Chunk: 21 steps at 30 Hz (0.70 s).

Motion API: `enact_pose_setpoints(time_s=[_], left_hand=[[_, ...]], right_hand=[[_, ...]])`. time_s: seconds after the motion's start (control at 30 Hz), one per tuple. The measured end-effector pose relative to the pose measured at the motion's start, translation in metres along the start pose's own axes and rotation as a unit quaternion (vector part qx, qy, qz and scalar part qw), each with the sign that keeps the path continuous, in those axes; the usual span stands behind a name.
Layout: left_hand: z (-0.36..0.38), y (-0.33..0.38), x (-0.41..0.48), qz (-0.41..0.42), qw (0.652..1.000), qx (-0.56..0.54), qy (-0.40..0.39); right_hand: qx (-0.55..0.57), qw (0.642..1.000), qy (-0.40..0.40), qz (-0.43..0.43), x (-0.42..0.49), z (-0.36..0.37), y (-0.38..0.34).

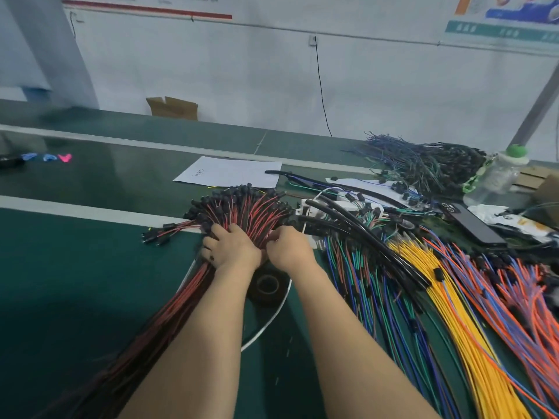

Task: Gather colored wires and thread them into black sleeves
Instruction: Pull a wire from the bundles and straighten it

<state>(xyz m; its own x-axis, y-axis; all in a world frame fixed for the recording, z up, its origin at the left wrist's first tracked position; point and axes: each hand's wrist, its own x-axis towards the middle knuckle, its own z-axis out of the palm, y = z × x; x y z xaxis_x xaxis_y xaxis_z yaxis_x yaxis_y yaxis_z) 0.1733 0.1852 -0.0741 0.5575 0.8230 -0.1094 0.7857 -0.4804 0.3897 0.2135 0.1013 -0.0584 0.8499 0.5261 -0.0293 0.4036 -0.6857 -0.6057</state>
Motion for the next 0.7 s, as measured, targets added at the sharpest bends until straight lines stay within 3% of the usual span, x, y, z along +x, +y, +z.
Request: enact_pose_setpoints(time_s=[0.17, 0.33, 0.43, 0.53, 0.7], left_hand=[[-0.019, -0.003, 0.014, 0.001, 1.0, -0.029, -0.002], [-0.03, -0.009, 0.023, 0.035, 0.999, 0.033, 0.006], [-0.039, -0.007, 0.025, 0.078, 0.996, -0.049, 0.001], [-0.058, -0.005, 0.029, 0.082, 0.99, -0.11, -0.022], [-0.095, 0.003, 0.03, 0.091, 0.993, -0.072, -0.008]], right_hand=[[0.041, 0.999, 0.027, 0.013, 0.006, 0.005, 0.004], [0.123, 0.99, 0.056, 0.038, 0.015, 0.002, 0.007], [0.171, 0.981, 0.077, 0.052, 0.021, 0.0, 0.007], [0.227, 0.969, 0.063, 0.07, 0.028, 0.003, 0.004], [0.229, 0.97, 0.023, 0.082, 0.037, 0.006, -0.001]])
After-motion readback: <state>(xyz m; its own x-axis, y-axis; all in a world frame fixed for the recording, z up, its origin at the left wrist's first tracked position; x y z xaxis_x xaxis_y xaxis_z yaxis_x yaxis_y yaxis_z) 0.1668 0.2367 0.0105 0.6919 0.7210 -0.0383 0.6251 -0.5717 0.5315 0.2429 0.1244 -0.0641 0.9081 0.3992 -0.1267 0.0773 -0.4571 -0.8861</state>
